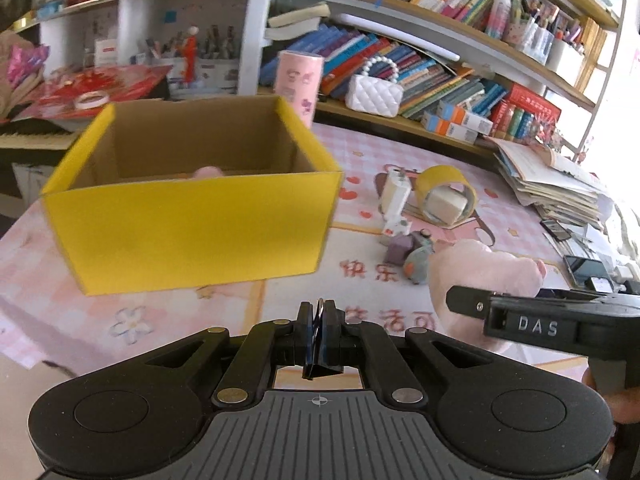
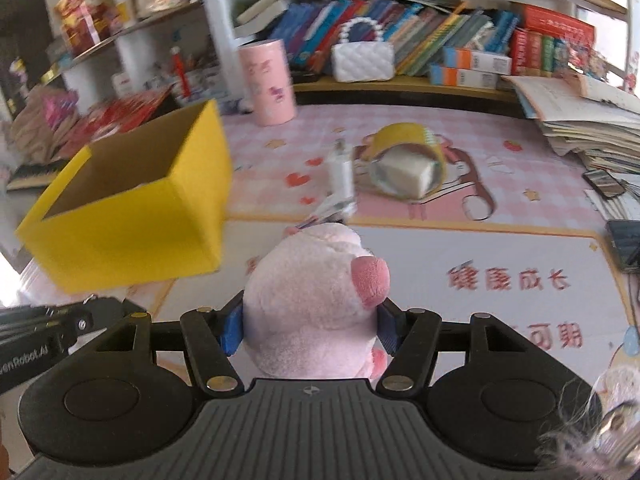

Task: Organize objects
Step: 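Carry the pink pig and binder clip over the yellow box with both tools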

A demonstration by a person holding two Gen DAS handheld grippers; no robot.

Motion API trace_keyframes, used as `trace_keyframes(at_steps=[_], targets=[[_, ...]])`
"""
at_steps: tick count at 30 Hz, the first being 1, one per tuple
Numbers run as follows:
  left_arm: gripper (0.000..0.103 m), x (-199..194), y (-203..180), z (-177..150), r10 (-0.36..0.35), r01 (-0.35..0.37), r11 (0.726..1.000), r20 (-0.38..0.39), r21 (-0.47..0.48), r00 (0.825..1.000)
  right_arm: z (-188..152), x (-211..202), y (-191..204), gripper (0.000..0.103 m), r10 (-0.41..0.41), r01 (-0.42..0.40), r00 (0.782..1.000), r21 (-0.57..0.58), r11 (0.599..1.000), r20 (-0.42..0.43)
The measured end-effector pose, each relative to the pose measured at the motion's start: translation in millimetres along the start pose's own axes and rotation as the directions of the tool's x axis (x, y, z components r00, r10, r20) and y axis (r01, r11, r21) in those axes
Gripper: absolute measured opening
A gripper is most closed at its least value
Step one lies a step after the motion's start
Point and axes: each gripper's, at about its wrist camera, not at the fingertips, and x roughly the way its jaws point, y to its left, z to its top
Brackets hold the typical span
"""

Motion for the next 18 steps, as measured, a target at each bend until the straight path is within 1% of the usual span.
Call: trace_keyframes(at_steps=[8,18], targets=[[0.002,-34.2,34.2,-17.4,0.037,-0.037,0.999,0.010,-0.019,0.999,-23.5,-12.1,55.2,0.061,0.051,-0.052,0.998,-0.070,0.996,-0.023],[0.002,-65.6,66.2,-32.0,0.066,-0.065,0.997,0.036,-0.033,0.997,-42.3,-25.5,100.2,0.061,0.084,-0.086,0.996,-0.095,0.992,-0.022]])
